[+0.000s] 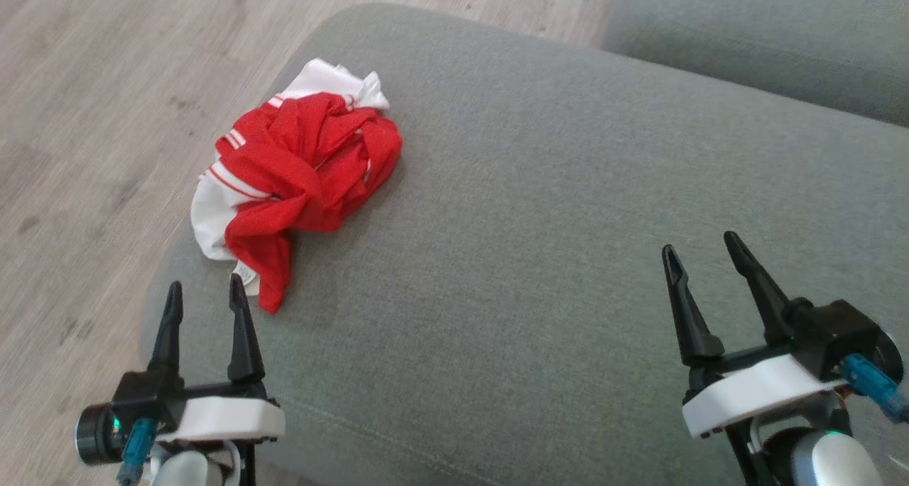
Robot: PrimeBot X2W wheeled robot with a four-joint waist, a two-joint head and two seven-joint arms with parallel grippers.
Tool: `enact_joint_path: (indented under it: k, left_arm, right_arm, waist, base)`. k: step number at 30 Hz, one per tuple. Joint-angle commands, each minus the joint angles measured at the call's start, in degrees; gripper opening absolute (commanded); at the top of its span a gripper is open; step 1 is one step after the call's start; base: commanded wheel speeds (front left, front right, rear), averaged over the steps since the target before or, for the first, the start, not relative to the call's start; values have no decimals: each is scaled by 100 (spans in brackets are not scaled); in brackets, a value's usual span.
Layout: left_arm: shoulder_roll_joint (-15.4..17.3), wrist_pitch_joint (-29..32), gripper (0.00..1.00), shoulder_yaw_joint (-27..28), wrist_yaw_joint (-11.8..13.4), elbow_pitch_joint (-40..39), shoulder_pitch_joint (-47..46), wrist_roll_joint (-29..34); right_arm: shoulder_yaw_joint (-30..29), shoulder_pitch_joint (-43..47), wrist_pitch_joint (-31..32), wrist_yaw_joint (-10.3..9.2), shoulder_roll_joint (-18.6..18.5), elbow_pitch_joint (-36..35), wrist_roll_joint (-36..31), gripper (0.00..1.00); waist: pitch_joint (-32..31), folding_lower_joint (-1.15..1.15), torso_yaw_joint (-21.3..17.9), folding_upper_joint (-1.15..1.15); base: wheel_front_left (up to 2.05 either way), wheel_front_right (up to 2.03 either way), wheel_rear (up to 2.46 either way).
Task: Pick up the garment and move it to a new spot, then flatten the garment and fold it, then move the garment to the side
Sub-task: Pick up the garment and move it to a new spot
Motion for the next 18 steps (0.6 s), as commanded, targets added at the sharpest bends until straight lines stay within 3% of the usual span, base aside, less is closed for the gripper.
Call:
enact_joint_path:
  k: [1,9,18]
  left_arm:
    - [29,-67,100,249,11,-208,-308,74]
    - [116,-69,100,340,-271,329,-1009,307]
    - [262,230,100,122,-967,2396,-2929,157]
  right_arm:
    - [93,-265,39,31,-33,-266,-66,100]
    - [18,-600,355,31,-244,-697,-206,100]
    - [-17,-1055,947,31,-682,-1306,-287,100]
  waist:
    - [140,0,139,0]
    - [851,0,185,0]
    - [1953,0,79,0]
  base:
    - [0,0,0]
    - [0,0,0]
    - [0,0,0]
